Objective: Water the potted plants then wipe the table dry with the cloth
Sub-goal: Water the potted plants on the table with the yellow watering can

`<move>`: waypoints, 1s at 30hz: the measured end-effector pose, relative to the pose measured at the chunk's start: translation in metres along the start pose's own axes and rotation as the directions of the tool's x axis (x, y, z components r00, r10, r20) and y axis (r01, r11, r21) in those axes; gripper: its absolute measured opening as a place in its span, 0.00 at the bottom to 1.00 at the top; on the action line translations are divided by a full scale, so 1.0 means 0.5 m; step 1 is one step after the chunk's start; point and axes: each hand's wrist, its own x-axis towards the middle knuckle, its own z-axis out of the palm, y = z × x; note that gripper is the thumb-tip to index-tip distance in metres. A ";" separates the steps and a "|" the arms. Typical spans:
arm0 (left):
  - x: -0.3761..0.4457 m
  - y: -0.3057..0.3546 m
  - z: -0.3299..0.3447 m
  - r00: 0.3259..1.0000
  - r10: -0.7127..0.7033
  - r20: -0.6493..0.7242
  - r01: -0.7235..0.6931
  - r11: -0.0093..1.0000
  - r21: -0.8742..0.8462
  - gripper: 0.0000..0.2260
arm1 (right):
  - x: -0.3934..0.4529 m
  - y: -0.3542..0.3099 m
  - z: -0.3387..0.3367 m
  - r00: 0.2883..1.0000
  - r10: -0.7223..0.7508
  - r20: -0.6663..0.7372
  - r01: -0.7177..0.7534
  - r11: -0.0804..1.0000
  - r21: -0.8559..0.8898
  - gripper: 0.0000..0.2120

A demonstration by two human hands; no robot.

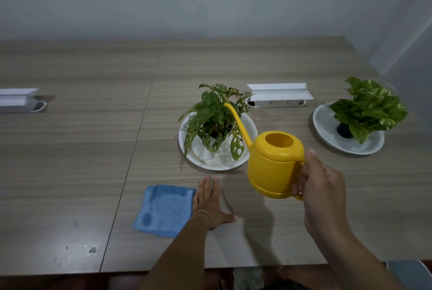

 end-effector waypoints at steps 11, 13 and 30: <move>0.004 -0.001 0.002 1.000 -0.008 0.009 0.008 1.000 0.018 0.63 | 0.006 -0.007 -0.015 0.999 0.043 0.006 -0.043 0.998 -0.035 0.25; 0.006 -0.002 0.003 1.000 -0.007 0.012 0.007 1.000 0.016 0.63 | 0.006 -0.007 -0.021 0.999 0.043 0.020 -0.042 0.998 -0.056 0.25; 0.007 -0.004 0.002 1.000 -0.011 0.002 0.011 1.000 0.014 0.62 | 0.015 0.025 -0.037 0.994 0.074 0.085 -0.073 0.997 -0.017 0.24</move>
